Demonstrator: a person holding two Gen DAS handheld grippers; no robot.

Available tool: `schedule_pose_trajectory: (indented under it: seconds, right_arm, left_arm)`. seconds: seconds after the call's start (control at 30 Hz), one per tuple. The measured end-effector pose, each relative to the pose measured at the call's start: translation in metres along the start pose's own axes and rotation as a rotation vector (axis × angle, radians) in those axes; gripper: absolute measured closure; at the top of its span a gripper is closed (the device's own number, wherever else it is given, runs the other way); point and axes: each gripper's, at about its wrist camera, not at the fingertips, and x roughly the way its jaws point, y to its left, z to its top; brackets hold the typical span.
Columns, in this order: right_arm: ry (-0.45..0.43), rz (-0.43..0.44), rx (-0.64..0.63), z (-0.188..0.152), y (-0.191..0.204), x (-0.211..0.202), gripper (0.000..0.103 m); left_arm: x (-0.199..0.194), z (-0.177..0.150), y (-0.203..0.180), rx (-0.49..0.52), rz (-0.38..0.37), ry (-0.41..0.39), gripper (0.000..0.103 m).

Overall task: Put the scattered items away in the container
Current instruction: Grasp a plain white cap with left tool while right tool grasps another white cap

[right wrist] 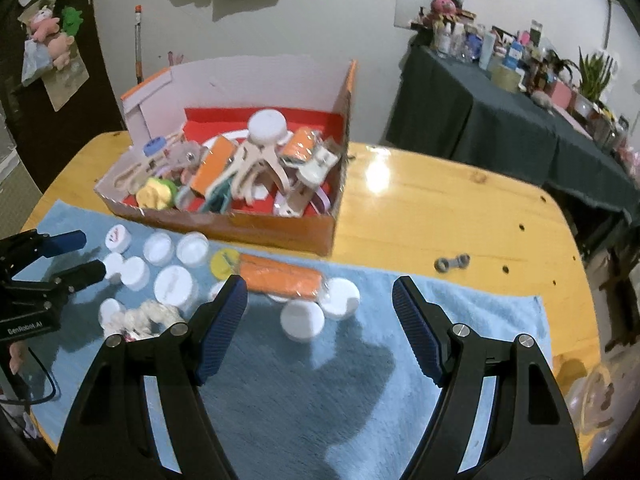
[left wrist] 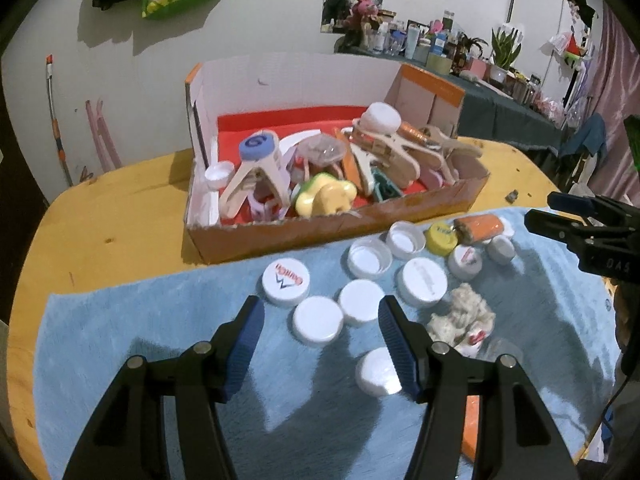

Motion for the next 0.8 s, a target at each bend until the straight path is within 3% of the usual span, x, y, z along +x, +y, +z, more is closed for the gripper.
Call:
schedule_pose_trajectory:
  seconds: [0.8]
  right_arm:
    - [0.090,-0.039,-0.022,-0.021,-0.004,0.034,0.029]
  left_arm:
    - [0.016,-0.012,0.005,0.040,0.007,0.041,0.041]
